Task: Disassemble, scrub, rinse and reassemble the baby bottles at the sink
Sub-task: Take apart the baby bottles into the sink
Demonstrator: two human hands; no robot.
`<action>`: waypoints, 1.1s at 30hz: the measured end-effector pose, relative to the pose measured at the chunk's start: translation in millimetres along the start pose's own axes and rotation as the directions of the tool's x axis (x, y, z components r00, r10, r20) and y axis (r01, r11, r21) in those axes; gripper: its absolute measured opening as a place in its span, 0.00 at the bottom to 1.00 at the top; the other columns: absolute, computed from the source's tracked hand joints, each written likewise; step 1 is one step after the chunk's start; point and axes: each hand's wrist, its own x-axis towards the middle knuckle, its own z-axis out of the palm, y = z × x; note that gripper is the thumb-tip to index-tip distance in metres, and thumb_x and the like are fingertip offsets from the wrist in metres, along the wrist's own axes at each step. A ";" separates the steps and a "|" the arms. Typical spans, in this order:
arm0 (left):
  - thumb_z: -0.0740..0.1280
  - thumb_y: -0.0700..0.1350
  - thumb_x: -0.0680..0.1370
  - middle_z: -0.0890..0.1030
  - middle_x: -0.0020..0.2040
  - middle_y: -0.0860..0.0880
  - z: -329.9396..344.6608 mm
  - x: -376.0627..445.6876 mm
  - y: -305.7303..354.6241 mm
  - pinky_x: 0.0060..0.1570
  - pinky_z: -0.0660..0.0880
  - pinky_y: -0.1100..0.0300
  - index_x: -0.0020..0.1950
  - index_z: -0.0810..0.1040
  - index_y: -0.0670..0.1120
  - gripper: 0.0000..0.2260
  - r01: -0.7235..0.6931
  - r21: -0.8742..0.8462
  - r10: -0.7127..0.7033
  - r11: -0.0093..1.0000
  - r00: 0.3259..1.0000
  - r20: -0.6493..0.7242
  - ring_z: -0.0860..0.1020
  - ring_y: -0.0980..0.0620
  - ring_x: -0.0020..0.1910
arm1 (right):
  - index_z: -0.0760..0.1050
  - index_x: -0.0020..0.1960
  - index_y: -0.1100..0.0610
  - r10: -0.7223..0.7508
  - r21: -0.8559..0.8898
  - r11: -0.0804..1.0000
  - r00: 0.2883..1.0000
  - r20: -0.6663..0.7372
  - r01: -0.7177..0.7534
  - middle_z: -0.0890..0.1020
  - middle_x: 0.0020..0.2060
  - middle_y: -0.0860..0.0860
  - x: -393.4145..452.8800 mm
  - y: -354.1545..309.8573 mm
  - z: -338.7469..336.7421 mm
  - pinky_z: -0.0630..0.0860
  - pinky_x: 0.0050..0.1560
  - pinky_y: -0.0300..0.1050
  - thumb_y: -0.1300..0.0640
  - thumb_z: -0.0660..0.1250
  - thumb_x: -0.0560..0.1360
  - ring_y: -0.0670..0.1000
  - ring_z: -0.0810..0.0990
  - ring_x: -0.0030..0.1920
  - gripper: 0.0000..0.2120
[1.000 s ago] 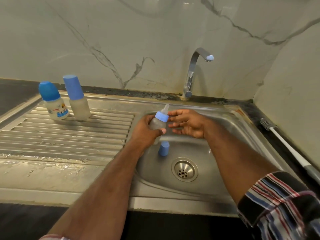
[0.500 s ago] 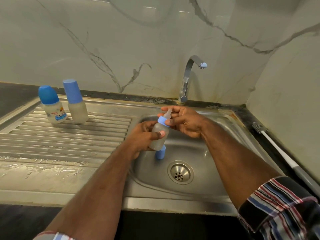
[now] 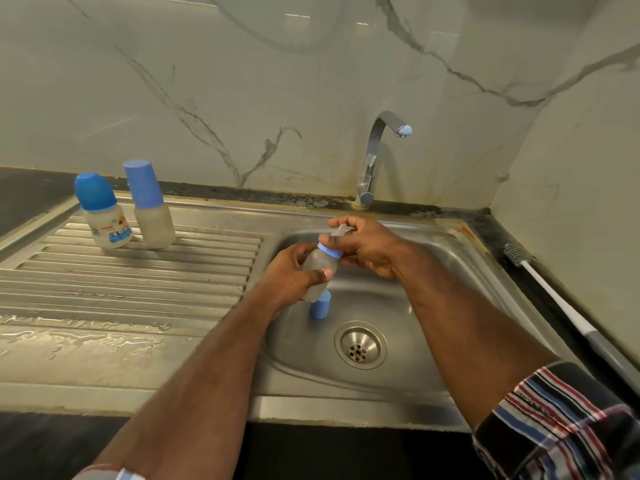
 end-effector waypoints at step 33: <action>0.67 0.44 0.77 0.78 0.55 0.46 2.7 -3.0 11.9 0.44 0.78 0.49 0.60 0.74 0.55 0.13 0.192 -0.207 -0.196 0.959 0.981 0.000 0.77 0.46 0.49 | 0.79 0.56 0.59 0.054 0.390 0.920 0.997 -0.063 -0.026 0.85 0.48 0.60 -20.0 11.4 -24.5 0.82 0.42 0.43 0.56 0.69 0.78 0.57 0.85 0.46 0.10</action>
